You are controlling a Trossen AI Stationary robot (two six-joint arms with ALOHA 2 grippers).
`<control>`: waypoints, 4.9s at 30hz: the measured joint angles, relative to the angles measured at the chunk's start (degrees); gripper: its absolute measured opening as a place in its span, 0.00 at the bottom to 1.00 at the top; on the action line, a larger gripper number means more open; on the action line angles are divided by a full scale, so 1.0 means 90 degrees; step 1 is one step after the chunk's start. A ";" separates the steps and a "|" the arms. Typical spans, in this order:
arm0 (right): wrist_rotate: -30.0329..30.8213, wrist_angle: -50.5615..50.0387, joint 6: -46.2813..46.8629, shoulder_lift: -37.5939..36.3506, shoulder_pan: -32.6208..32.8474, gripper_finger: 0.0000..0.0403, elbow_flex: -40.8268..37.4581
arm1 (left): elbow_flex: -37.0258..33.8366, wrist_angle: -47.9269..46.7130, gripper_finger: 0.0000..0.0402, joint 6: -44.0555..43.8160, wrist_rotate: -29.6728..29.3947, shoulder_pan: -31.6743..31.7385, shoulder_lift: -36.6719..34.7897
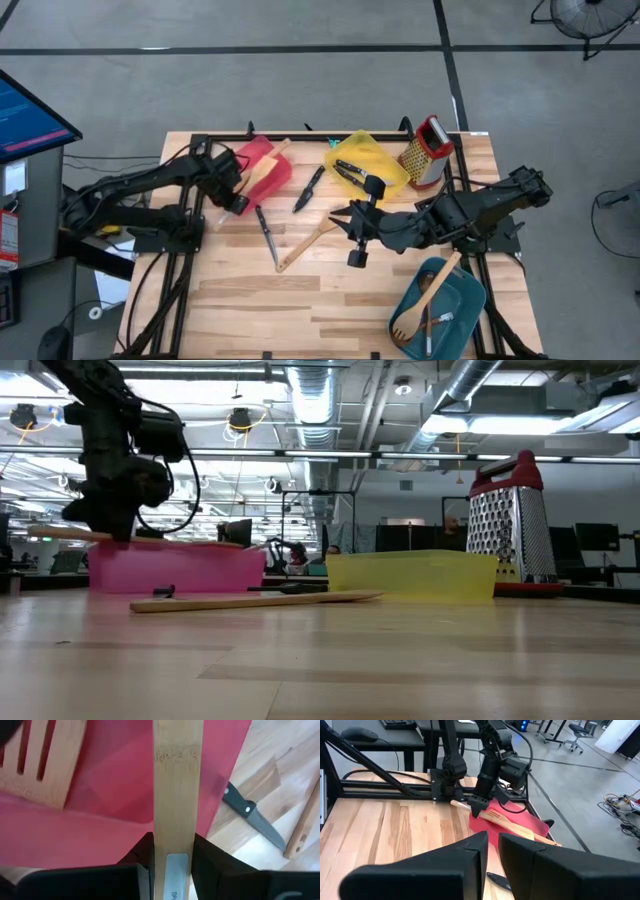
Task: Pick & Place Kitchen Items
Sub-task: Put the wooden spatula into the red bin
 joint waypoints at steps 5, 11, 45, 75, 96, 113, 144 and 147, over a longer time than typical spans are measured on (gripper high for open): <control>0.0000 -0.0047 0.0000 0.0000 0.0000 0.14 0.0000 | 0.0377 -0.0146 0.16 0.0044 -0.0080 0.0000 0.0023; 0.0000 -0.0055 0.0000 0.0000 0.0000 0.14 0.0000 | 0.1245 -0.0681 0.16 0.0302 -0.0101 -0.0002 0.0074; -0.0002 -0.0671 0.0335 0.0000 0.0083 0.14 0.0000 | 0.2527 -0.3033 0.17 0.1595 -0.1201 -0.0481 0.1664; 0.0000 -0.0675 0.0335 0.0000 0.0083 0.14 0.0000 | 0.2466 -0.2762 0.17 0.2113 -0.1032 0.0230 0.1887; 0.0001 -0.0688 0.0458 0.0000 0.0083 0.14 -0.0028 | 0.2466 -0.2515 0.17 0.2523 0.0757 0.0454 0.1887; 0.0003 -0.0751 0.0457 0.0056 0.0083 0.14 -0.0056 | 0.2466 -0.2546 0.16 0.2671 0.0939 0.1059 0.1887; 0.0003 -0.0760 0.0452 0.0056 0.0083 0.14 -0.0057 | 0.1626 -0.2081 0.16 0.2523 0.0778 0.1739 0.1887; 0.0002 -0.0760 0.0452 0.0056 0.0083 0.14 -0.0058 | 0.1629 -0.2061 0.16 0.2522 0.0386 0.1749 0.1887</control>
